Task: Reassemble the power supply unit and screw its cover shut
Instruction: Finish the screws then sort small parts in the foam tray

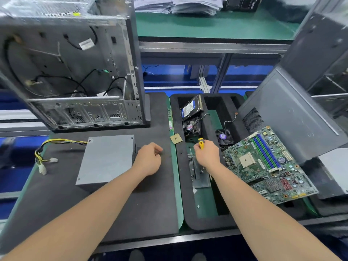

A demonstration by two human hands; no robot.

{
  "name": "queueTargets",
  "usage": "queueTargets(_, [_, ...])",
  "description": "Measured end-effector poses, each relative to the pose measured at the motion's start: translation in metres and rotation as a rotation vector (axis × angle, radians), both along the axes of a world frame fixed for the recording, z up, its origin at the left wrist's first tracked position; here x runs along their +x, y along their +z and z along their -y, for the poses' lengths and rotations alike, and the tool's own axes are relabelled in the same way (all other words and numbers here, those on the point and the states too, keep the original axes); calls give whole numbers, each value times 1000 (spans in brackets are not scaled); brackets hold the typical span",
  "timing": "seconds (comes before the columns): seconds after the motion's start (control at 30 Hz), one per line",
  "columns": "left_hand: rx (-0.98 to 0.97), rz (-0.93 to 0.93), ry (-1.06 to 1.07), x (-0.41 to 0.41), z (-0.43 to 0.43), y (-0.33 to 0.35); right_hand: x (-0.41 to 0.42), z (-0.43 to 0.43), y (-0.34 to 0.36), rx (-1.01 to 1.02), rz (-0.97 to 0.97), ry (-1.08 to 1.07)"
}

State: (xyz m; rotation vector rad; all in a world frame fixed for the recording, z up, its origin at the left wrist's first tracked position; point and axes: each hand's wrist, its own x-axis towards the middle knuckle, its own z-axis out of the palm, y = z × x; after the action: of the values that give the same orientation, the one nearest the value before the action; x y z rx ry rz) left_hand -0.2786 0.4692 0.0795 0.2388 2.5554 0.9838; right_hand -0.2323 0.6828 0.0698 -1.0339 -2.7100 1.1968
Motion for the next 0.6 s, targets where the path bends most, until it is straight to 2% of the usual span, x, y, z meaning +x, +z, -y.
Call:
queueTargets(0.1, [-44, -75, 8, 2, -2, -7, 4, -2, -5, -27, -20, 34])
queueTargets(0.3, [-56, -124, 15, 0, -16, -16, 0, 11, -12, -37, -72, 261])
queueTargets(0.5, [-33, -141, 0, -5, -26, -19, -10, 16, -18, 106, -32, 339])
queueTargets(0.6, [-14, -96, 36, -5, -31, -15, -12, 14, -14, 52, -67, 319])
